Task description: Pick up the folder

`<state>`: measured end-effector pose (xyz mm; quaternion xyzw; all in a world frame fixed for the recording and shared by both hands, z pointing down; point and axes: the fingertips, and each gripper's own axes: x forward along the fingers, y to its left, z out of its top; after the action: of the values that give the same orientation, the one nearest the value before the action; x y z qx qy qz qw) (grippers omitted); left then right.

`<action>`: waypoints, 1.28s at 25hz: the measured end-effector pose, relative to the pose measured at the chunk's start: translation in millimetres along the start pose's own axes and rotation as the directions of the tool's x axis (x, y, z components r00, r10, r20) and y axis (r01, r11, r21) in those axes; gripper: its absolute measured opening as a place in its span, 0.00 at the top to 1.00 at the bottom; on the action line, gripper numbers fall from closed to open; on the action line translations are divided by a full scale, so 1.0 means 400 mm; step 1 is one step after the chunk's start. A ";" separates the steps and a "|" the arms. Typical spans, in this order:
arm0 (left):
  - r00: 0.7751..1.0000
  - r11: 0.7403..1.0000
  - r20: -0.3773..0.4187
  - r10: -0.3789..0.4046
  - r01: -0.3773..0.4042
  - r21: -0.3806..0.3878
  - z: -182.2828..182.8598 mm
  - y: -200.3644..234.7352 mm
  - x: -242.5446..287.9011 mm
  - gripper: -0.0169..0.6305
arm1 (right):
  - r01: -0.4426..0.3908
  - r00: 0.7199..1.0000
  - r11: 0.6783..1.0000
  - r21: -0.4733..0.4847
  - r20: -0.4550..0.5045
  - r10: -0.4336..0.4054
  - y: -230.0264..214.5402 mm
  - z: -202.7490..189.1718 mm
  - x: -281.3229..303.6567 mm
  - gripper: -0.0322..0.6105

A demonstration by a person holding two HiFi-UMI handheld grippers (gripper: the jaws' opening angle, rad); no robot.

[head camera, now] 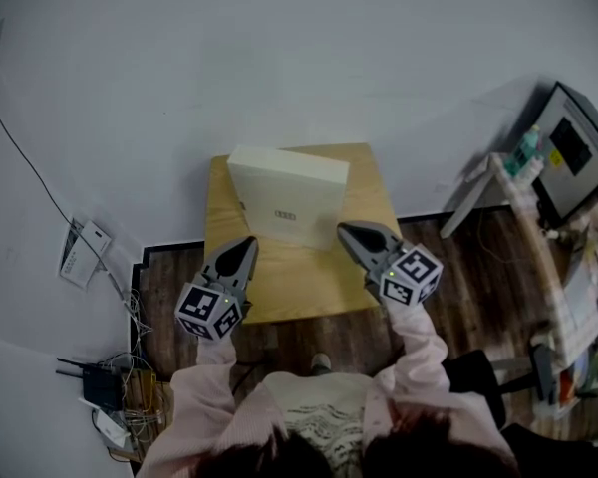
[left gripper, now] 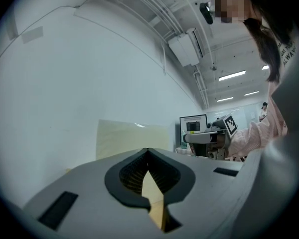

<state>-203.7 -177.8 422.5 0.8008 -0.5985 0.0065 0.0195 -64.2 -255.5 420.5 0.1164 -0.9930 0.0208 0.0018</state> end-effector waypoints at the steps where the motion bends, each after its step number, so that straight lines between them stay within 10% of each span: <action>1: 1.000 1.000 -0.004 0.002 -0.002 0.000 -0.003 0.003 0.007 0.97 | -0.001 1.000 1.000 0.003 -0.004 0.001 -0.008 -0.003 0.001 0.95; 20: 0.997 0.999 -0.068 0.038 -0.040 -0.028 -0.060 0.135 0.092 0.97 | 0.108 0.991 0.993 0.050 -0.088 -0.104 -0.136 -0.079 0.028 0.94; 32: 0.992 1.000 -0.125 0.002 0.001 0.027 -0.093 0.249 0.145 0.87 | 0.161 0.978 0.985 0.064 -0.146 -0.151 -0.185 -0.123 0.059 0.73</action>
<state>-282.2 -260.0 463.9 0.7989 -0.5962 0.0646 0.0462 -70.0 -330.9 473.1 0.1922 -0.9767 0.0662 0.0688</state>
